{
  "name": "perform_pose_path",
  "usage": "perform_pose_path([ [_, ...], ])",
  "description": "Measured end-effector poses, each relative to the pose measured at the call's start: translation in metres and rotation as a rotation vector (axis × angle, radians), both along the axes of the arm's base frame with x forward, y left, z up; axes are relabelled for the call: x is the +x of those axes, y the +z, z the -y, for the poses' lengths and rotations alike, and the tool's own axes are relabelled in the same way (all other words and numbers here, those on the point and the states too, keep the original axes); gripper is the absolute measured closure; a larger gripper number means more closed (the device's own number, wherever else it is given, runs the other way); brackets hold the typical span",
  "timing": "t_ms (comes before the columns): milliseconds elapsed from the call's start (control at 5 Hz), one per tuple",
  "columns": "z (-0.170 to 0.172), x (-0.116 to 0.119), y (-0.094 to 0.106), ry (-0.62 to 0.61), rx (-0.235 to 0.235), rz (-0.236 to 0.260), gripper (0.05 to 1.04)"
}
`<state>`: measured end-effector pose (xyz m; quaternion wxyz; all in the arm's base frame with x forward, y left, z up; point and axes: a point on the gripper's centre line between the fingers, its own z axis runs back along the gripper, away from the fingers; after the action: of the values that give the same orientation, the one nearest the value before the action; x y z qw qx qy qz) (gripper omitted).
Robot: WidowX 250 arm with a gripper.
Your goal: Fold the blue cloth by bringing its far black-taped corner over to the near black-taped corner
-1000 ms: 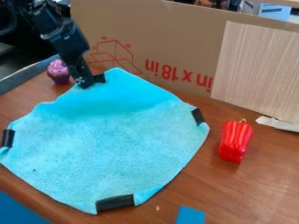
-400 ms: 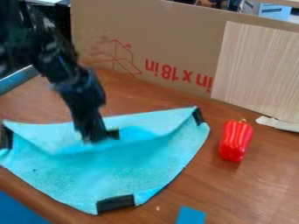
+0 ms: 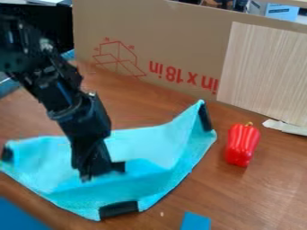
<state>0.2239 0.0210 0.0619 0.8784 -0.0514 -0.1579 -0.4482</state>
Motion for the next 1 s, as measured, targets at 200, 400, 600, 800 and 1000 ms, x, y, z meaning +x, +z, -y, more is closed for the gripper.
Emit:
perform_pose_path([
  [200,0.01,-0.008,0.0,-0.012,0.001,0.002,1.0],
  [400,0.017,-0.01,0.0,-0.011,-0.001,-0.001,0.84],
  [600,0.015,-0.012,0.002,0.01,-0.034,-0.015,0.564],
  [800,0.006,-0.006,0.009,0.032,-0.092,-0.027,0.259],
  [1000,-0.012,-0.001,0.03,0.039,-0.136,-0.024,0.079],
])
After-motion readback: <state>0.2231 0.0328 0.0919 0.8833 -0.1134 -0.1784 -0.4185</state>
